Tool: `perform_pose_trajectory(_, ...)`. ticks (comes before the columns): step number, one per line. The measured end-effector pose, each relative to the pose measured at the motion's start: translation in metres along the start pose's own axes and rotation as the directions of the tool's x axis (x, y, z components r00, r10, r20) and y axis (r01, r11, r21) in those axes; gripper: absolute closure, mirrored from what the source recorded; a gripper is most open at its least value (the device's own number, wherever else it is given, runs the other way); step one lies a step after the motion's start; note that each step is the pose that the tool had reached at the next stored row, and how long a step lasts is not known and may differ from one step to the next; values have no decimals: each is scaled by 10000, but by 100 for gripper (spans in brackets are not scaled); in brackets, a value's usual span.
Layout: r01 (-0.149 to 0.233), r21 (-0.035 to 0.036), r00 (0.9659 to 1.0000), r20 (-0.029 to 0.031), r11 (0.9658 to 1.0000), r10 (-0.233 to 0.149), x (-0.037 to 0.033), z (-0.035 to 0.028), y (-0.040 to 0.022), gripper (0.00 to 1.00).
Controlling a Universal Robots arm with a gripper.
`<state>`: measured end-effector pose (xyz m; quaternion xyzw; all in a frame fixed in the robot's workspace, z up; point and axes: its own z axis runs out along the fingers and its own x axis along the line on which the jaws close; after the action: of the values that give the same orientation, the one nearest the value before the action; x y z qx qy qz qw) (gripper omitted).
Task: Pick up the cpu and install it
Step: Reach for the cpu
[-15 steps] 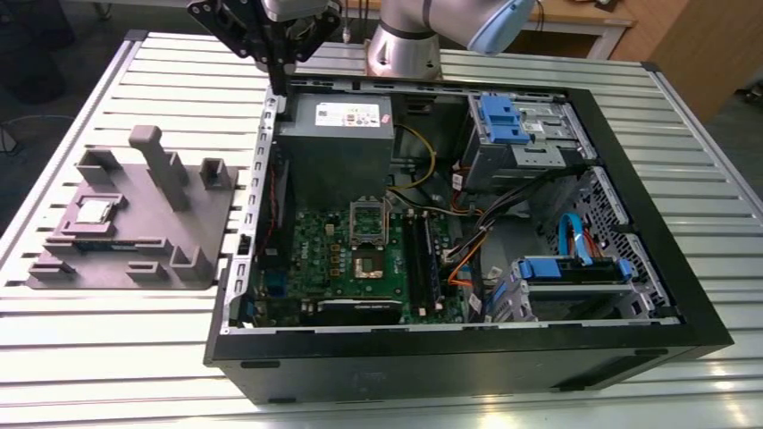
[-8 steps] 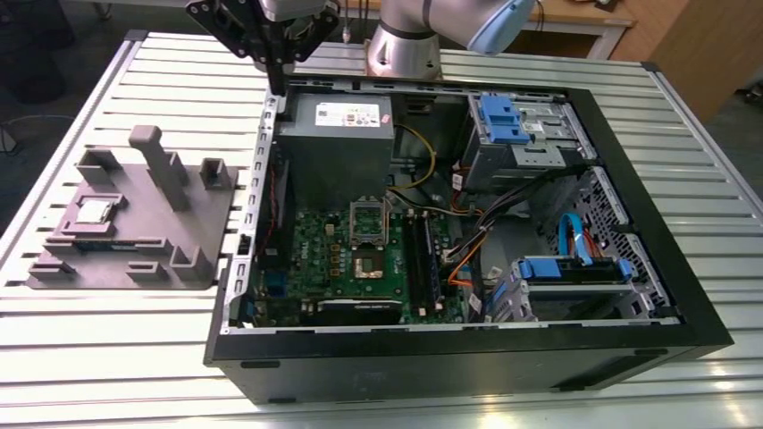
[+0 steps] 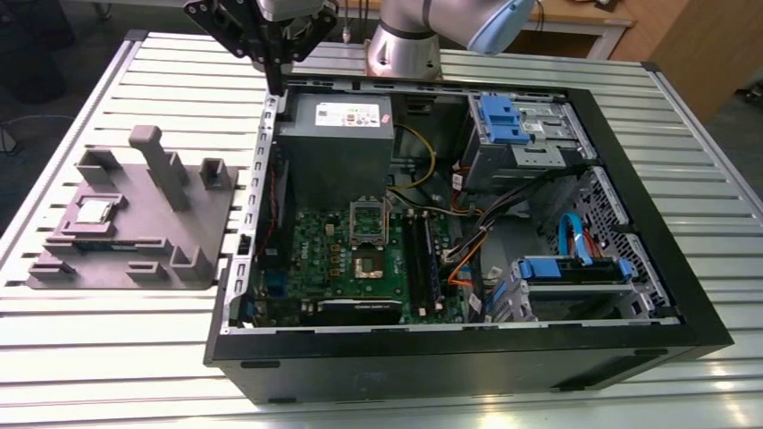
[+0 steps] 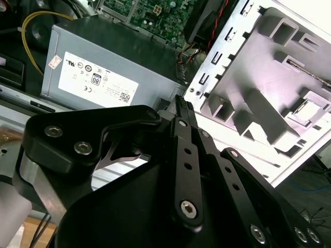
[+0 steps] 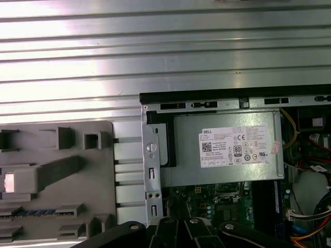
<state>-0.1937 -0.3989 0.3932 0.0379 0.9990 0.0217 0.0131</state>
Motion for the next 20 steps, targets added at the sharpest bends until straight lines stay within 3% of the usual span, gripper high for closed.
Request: perform_pose_trajectory(20,0,0,10000,-1,10000,0,54,-2,-4,90)
